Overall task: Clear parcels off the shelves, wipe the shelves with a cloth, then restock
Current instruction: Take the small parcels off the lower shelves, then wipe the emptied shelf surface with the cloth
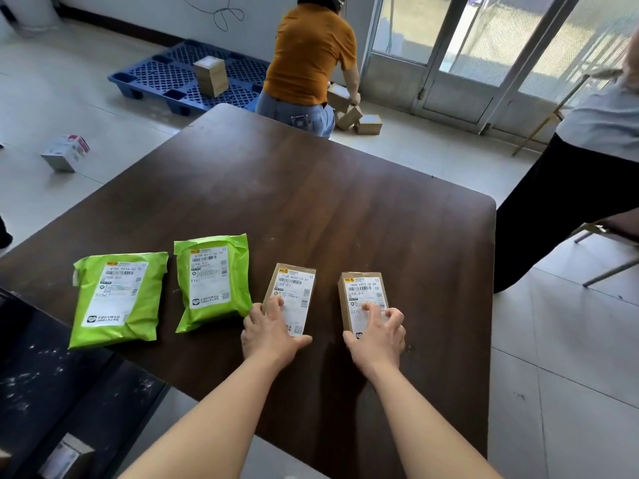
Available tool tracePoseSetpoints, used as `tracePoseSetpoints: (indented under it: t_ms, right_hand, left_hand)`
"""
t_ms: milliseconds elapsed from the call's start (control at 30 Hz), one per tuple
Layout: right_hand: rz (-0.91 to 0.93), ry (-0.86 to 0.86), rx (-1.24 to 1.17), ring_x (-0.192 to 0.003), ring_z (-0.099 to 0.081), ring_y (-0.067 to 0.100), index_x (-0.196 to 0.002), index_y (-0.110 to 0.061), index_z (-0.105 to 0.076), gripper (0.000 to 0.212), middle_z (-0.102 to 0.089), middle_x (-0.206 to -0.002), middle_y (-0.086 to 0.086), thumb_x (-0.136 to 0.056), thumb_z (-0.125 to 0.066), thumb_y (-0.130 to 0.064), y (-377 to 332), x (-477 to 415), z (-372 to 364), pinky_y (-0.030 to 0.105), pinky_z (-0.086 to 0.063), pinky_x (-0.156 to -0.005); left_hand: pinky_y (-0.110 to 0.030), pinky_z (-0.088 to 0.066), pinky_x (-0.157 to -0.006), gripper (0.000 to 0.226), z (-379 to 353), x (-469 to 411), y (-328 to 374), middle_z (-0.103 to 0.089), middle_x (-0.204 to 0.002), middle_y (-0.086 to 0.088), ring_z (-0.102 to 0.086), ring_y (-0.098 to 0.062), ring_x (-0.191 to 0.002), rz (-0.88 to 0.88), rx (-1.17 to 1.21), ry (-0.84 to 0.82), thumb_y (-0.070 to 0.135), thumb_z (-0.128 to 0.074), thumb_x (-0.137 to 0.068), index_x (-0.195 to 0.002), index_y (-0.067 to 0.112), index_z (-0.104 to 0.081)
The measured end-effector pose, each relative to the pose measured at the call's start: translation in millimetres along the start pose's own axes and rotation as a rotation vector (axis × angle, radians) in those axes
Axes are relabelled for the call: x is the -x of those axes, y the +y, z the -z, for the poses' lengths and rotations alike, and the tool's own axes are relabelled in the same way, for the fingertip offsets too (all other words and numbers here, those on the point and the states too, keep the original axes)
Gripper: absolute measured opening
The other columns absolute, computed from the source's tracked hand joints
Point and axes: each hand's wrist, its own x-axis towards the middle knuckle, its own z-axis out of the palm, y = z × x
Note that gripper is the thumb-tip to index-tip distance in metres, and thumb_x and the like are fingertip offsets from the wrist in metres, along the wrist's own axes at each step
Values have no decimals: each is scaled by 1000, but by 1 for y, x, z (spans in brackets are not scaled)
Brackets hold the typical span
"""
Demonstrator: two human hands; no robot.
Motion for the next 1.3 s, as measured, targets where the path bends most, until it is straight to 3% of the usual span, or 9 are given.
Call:
tracePoseSetpoints:
  t_ms: [133,367,733,900,1100,1300]
  right_hand:
    - [52,32,-25,-138,-18,27,-130,-31,-47,44,-24,-145,6,-89,-58,-39,-10,5,6,44,-18,-115]
    - [303,7,-216,-121,-46,17,-118,-22,-62,28,-56,-125,-3,-91,-58,-26,-56,25,24,33,-35,-105]
    - [586,-67,-362,-102,-61,19,-105,-17,-71,20,-68,-106,4,-88,-62,-20,-182,85,32,27,-45,-89]
    - [726,-89,-416,-100,-63,15,-98,-20,-74,16,-71,-103,-2,-86,-64,-20,-249,135,31,13,-31,-72]
    - [871,-140,-495,-91,-64,11,-94,-21,-74,14,-71,-97,-4,-85,-63,-17,-323,192,38,17,-41,-77]
    - [1005,-159,-549,-97,-64,14,-100,-20,-73,19,-72,-103,-2,-88,-59,-18,-394,241,54,24,-47,-86]
  left_hand:
    - [-39,-35,-103,64,13,2,-1,-40,-136,-6,-39,-28,-125,25,63,-1,55,-64,-80,-131,25,-40]
    - [-29,-48,-81,16,67,16,-15,-67,-102,1,-61,-18,-95,-6,410,116,27,-58,-89,-100,17,-64]
    - [-32,-50,-74,9,174,59,-92,-69,-82,-3,-65,-25,-83,71,698,422,21,-60,-89,-89,15,-67]
    - [-34,-53,-78,6,231,87,-145,-69,-81,0,-66,-23,-82,106,774,575,19,-61,-88,-83,19,-64]
    - [-23,-46,-66,6,304,126,-191,-64,-75,6,-61,-15,-75,84,776,744,17,-60,-89,-85,18,-65]
    - [-21,-45,-66,6,376,160,-227,-63,-81,10,-58,-8,-77,33,660,864,19,-58,-91,-91,21,-64]
